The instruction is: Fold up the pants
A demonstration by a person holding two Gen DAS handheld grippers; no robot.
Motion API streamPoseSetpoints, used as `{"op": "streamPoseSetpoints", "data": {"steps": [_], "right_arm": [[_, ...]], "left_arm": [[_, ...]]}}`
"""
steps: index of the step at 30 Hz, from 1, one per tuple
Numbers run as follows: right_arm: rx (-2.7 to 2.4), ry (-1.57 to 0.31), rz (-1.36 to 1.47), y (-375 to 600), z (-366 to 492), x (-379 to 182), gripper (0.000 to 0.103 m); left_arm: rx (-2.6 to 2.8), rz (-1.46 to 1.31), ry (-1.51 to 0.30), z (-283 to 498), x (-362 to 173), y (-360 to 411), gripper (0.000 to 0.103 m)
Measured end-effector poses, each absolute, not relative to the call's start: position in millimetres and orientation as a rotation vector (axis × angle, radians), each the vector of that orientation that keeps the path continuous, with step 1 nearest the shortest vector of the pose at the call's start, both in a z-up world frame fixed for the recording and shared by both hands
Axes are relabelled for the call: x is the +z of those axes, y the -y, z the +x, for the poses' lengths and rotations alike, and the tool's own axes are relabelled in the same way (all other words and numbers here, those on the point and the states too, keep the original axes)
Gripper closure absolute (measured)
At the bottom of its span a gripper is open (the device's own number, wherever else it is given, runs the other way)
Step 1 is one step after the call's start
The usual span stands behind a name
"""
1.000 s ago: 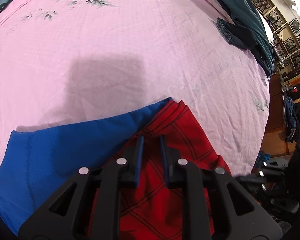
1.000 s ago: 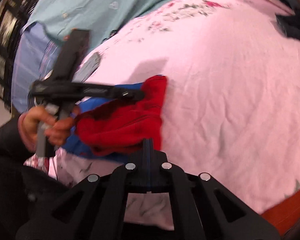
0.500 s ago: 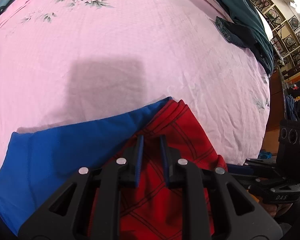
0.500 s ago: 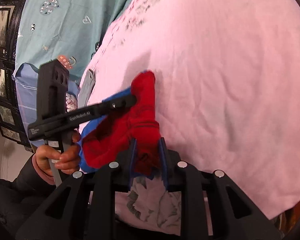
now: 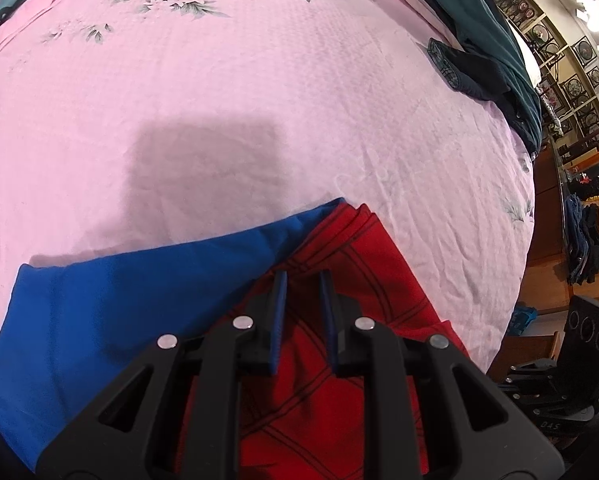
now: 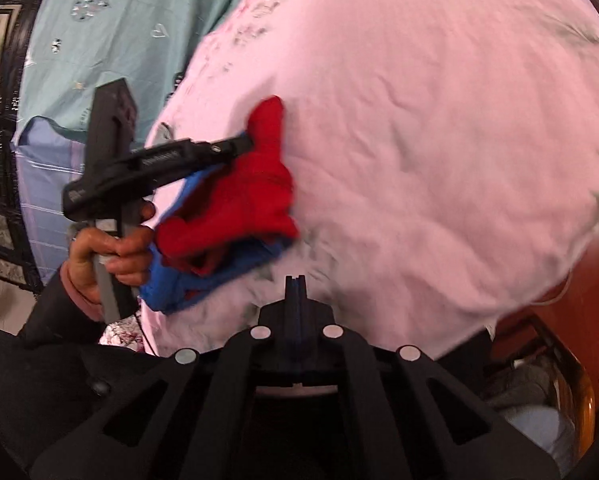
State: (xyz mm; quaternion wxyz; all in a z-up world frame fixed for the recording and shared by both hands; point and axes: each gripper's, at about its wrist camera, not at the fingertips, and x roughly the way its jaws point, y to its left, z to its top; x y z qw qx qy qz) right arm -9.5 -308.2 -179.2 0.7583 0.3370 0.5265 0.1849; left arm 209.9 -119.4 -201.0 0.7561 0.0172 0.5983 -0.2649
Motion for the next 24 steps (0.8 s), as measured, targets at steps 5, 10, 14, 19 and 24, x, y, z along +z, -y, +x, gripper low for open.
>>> {"op": "streamPoseSetpoints", "data": {"steps": [5, 10, 14, 19, 24], "right_arm": [[0.407, -0.993, 0.733, 317, -3, -145, 0.092], [0.401, -1.051, 0.765, 296, 32, -168, 0.053], [0.449, -1.111, 0.702, 278, 30, -165, 0.089], [0.368, -1.098, 0.619, 280, 12, -156, 0.088], [0.333, -1.186, 0.613, 293, 8, -155, 0.071]], "left_arm": [[-0.587, 0.016, -1.303, 210, -201, 117, 0.085], [-0.594, 0.024, -1.291, 209, -201, 116, 0.085], [-0.608, -0.001, -1.288, 209, -199, 114, 0.084], [-0.578, 0.022, -1.252, 206, -203, 112, 0.057], [-0.584, 0.009, -1.227, 203, -191, 106, 0.057]]}}
